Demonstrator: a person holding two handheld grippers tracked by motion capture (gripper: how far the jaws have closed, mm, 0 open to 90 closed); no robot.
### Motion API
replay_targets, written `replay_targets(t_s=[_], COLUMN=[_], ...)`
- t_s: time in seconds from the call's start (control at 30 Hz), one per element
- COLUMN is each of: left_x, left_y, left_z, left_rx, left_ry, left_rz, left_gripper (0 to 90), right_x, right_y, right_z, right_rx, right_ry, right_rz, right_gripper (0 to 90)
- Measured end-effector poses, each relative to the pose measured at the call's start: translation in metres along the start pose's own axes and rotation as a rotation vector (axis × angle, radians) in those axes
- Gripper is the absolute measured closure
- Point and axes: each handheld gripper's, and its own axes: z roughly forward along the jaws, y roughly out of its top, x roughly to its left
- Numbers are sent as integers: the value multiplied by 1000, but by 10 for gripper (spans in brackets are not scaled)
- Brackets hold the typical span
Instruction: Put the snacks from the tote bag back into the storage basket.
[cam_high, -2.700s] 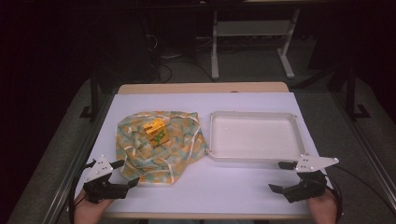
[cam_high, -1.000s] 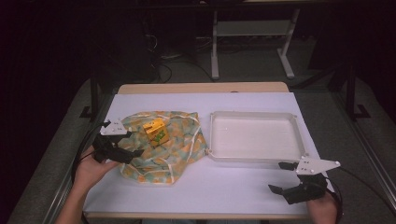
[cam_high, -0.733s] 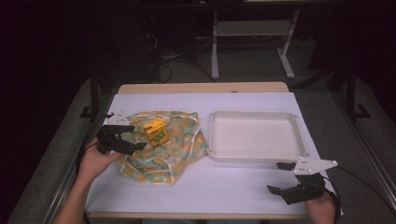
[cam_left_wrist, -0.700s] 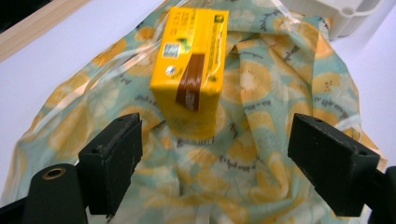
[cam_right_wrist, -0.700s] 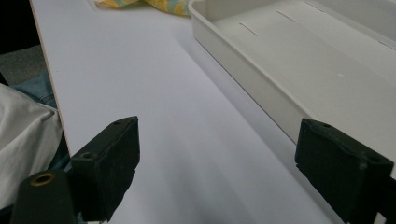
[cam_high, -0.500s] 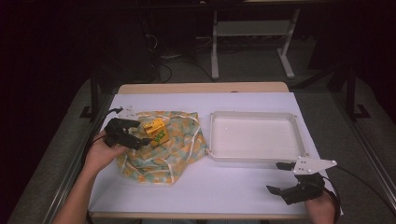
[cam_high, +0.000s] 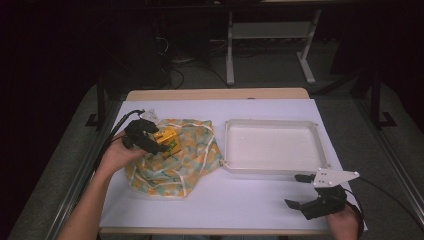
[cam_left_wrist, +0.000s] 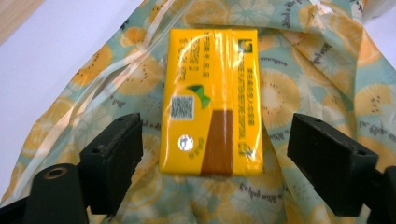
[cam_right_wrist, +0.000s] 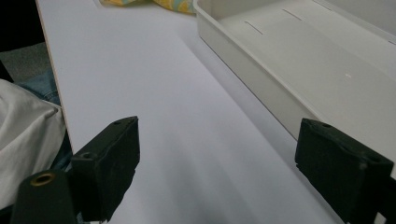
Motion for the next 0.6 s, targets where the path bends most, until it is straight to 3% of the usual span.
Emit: replay_targets(t_s=[0.2,0.33,0.4,0.6], left_x=[4,4,4,5], left_y=[7,10,11,12], left_z=[6,9,12,15], left_rx=[18,28,57,73], left_ry=[-43,-41,-20,-24], left_rz=[3,9,7,19], left_gripper=[272,319,373,479], right_x=[0,0,0,0], right_y=[0,0,0,0], right_z=[2,2,1,0], right_rx=[4,5,-2,0], right_ry=[6,5,1,1], right_rz=[-1,0,-3,-4], right_gripper=[135,135,135,135])
